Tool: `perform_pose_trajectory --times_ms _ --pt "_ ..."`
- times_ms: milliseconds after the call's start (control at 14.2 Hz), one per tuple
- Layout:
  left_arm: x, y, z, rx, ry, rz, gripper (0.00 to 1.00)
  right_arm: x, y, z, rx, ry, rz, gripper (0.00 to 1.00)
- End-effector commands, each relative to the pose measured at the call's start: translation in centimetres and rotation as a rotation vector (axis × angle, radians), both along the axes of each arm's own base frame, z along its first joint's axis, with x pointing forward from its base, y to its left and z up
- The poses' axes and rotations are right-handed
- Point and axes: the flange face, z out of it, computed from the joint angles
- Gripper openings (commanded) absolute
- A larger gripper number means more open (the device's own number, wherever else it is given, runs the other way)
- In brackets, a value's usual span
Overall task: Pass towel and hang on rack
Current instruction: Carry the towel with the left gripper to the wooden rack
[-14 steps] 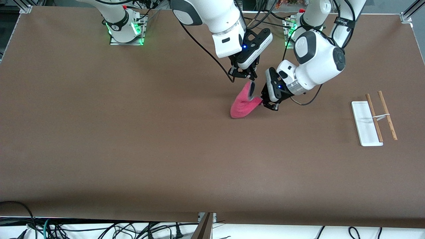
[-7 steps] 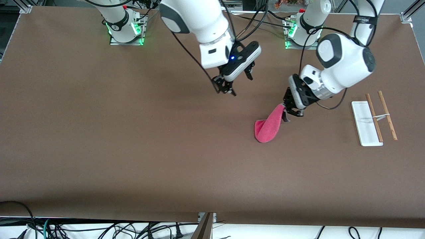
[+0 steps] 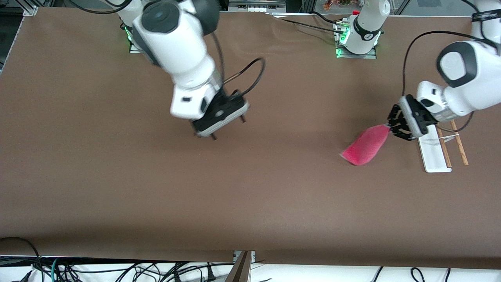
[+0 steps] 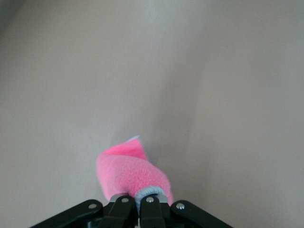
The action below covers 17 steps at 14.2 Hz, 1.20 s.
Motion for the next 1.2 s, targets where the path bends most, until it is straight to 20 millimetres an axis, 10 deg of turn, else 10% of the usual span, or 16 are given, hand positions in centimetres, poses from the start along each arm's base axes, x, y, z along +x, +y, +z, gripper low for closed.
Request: perform_pose_trajectory --times_ms 0,422,915,1126 --pt "2.2 4.9 1.1 -0.005 0.103 0.002 0.0 3.1 -6.9 0.2 -0.022 0.039 -0.11 1.0" --pt "2.8 15.2 1.2 -0.022 0.166 -0.021 0.0 3.9 -24.4 5.6 -0.064 0.086 -0.37 1.0" --pt "-0.5 28.3 0.0 -0.038 0.132 -0.083 0.0 -1.4 -37.5 8.8 -0.165 0.196 -0.599 1.0" --pt "-3.3 33.5 0.2 -0.048 0.071 -0.12 0.0 -3.2 -39.1 8.4 -0.195 0.275 -0.625 1.0"
